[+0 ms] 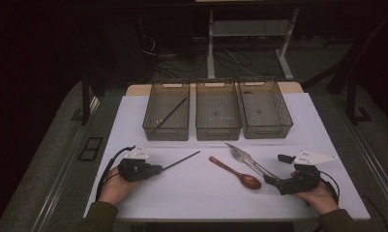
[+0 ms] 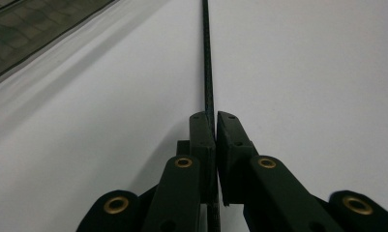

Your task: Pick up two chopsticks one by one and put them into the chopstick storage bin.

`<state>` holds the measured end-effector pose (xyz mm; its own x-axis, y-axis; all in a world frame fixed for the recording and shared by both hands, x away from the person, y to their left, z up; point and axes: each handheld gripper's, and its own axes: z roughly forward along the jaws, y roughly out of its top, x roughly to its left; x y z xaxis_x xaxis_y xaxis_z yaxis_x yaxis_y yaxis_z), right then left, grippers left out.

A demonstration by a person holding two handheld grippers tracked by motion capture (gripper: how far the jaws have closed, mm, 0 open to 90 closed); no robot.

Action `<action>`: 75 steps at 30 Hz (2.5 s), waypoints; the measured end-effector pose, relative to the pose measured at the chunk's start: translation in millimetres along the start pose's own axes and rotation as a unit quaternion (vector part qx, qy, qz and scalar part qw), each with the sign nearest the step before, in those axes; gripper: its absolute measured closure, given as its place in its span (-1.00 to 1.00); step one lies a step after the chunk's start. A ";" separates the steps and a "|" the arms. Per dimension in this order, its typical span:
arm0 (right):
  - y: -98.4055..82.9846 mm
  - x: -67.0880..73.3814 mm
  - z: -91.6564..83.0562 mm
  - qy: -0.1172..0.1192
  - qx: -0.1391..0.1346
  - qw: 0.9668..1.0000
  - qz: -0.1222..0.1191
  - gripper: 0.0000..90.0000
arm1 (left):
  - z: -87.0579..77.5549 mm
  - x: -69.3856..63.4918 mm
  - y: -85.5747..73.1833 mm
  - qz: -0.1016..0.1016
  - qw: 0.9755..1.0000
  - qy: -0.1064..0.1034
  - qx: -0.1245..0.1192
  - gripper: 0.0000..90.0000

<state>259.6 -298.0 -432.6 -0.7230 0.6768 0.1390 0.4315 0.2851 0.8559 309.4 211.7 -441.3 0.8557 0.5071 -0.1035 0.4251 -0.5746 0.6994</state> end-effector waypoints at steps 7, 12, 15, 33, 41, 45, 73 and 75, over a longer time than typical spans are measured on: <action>-1.6 3.1 4.7 0.005 0.006 1.000 -0.007 -0.95 | -7.4 -2.4 6.2 -0.005 1.000 0.013 -0.007 0.89; -2.2 4.0 7.0 0.006 0.013 1.000 -0.006 -0.95 | -11.5 -5.9 12.2 -0.011 1.000 0.019 -0.006 0.89; -2.4 4.0 7.5 0.006 0.015 1.000 -0.007 -0.95 | -14.1 -8.0 15.7 -0.017 1.000 0.018 -0.012 0.89; -2.0 3.0 7.5 0.003 0.017 1.000 -0.004 -0.95 | -24.8 -12.9 38.2 -0.026 0.999 0.023 -0.042 0.89; -1.8 3.4 7.7 0.003 0.017 1.000 -0.003 -0.95 | -30.9 -7.3 47.8 -0.029 0.997 0.032 -0.060 0.89; -1.8 3.8 8.1 0.004 0.017 1.000 -0.004 -0.95 | -30.7 -2.2 53.1 -0.035 0.997 0.042 -0.063 0.89; -1.4 2.6 6.3 0.003 0.012 1.000 0.001 -0.95 | -21.3 31.5 94.0 -0.050 0.993 0.080 -0.075 0.89; -1.3 2.5 6.3 0.003 0.012 1.000 0.001 -0.95 | -21.8 36.8 97.3 -0.057 0.992 0.086 -0.078 0.89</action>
<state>260.6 -292.4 -436.6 -0.7254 0.6732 0.1431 0.4450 0.3001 0.8438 375.8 188.5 -361.6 0.7366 0.6721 -0.0756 0.4532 -0.4076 0.7928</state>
